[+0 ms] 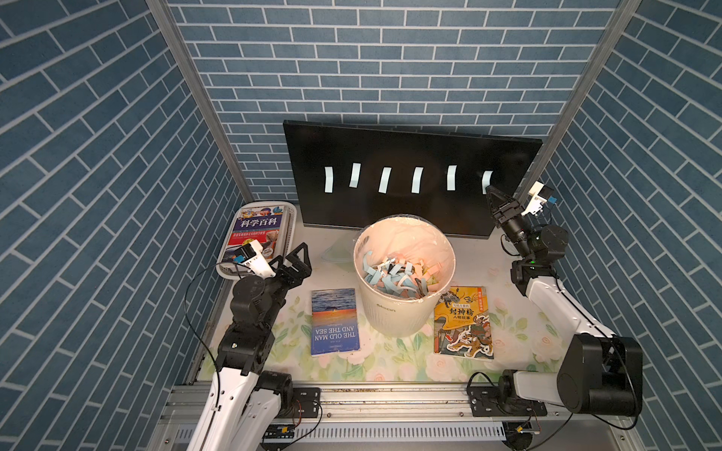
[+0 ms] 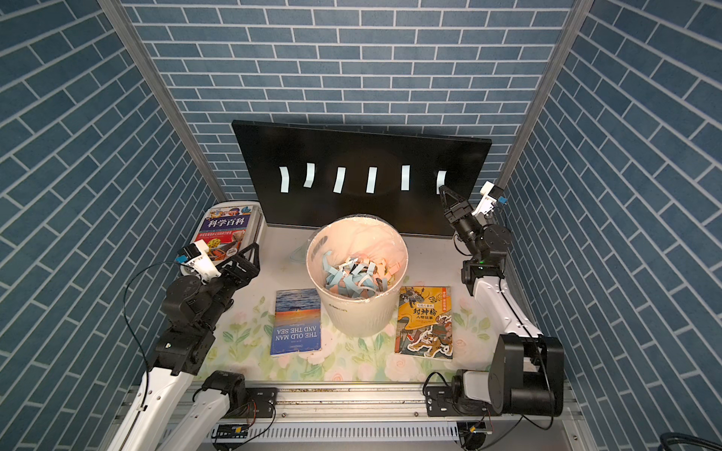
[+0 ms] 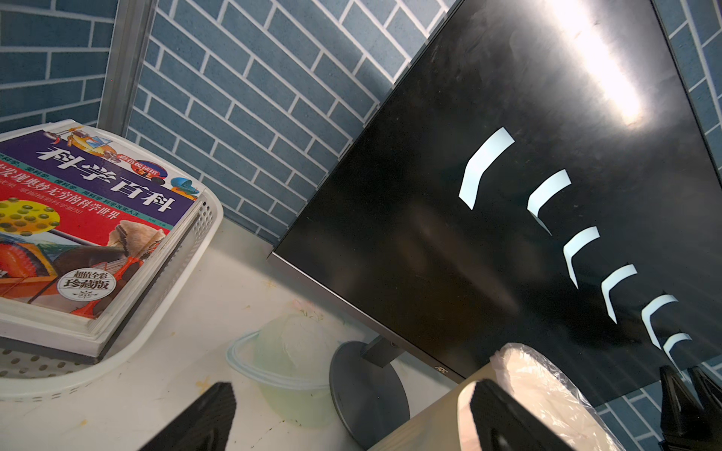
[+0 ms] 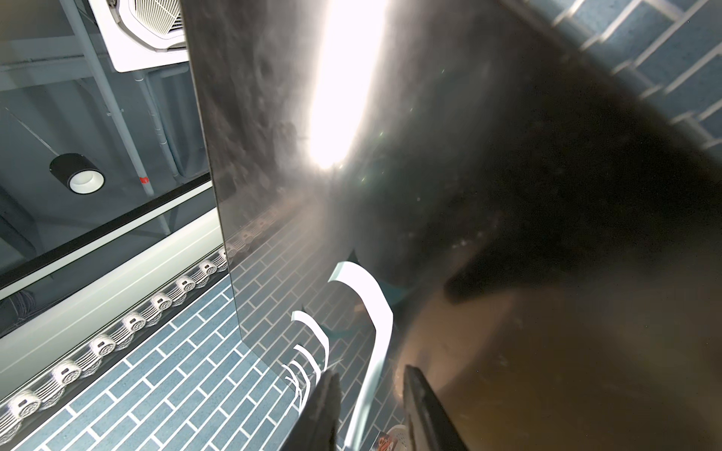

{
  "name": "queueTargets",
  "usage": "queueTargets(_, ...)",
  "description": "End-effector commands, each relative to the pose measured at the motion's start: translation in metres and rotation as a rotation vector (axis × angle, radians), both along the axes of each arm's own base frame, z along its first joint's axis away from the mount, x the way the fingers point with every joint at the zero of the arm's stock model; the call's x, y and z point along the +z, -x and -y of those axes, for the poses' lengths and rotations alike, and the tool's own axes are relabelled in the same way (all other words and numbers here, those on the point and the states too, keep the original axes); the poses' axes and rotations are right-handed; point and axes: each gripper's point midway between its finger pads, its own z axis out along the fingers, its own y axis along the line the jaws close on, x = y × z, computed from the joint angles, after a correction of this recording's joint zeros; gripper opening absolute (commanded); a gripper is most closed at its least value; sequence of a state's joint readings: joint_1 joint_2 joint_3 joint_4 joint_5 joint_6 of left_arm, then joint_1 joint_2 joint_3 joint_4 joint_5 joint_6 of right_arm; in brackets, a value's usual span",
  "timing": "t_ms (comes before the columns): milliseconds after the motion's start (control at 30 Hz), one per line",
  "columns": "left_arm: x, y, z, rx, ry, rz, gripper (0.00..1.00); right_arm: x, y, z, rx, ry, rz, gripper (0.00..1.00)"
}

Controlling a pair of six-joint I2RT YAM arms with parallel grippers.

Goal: Remove the sticky note from the monitor
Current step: Tear off the sticky note from the monitor.

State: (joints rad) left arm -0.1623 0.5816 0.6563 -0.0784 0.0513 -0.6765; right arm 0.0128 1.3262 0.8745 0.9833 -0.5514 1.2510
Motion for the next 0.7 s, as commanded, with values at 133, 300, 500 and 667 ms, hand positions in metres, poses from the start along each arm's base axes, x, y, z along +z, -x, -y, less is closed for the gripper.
queueTargets(133, 0.012, 0.004, 0.002, -0.014, -0.002, 0.031, 1.0, 0.02, 0.004, -0.004, 0.011, -0.004, 0.078, 0.1)
queueTargets(300, 0.01, 0.004, 0.001, -0.012, -0.002, 0.028, 1.0, 0.021, 0.006, -0.004, 0.011, -0.004, 0.08, 0.0)
queueTargets(500, 0.01, 0.005, 0.001, -0.012, -0.002, 0.03, 1.0, 0.021, 0.011, -0.005, 0.014, -0.004, 0.084, 0.0)
queueTargets(667, 0.011, 0.006, 0.001, -0.012, 0.0, 0.033, 1.0, 0.018, 0.017, -0.006, 0.018, -0.001, 0.084, 0.0)
